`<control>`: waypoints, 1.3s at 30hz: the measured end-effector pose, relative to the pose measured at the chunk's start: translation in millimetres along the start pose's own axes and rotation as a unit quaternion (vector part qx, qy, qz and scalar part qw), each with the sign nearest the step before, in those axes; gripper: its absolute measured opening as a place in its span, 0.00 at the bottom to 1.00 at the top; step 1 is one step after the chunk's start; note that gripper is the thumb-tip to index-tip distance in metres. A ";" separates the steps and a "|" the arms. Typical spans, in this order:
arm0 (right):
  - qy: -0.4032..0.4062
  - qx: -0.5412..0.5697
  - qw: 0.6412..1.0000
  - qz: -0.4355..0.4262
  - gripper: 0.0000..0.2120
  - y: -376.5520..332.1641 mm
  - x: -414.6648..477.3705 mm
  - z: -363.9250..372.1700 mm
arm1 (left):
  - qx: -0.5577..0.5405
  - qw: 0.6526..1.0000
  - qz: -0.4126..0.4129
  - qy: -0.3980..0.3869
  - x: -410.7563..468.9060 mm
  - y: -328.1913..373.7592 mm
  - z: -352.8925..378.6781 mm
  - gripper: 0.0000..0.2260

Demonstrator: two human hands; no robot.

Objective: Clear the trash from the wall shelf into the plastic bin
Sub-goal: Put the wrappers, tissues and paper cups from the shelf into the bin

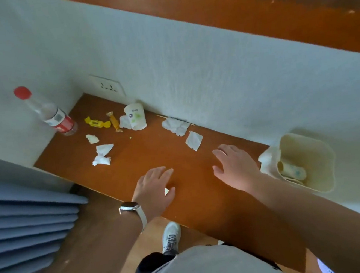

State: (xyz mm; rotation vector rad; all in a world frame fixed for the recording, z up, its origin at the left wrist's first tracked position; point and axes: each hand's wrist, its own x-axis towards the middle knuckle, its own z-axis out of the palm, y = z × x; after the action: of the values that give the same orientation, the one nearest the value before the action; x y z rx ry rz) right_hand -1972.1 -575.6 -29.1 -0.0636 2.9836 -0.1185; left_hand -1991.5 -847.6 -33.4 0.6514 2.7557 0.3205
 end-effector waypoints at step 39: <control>0.140 0.193 0.963 0.126 0.06 25.2 -39.3 -38.1 | -0.125 0.983 0.128 0.050 55.9 58.2 -17.2 0.09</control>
State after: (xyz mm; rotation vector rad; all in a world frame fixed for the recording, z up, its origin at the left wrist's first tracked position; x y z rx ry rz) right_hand -1940.2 -545.7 12.3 0.4094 3.1452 -0.7271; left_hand -2021.7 -773.4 -13.8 0.9432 2.6608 0.7605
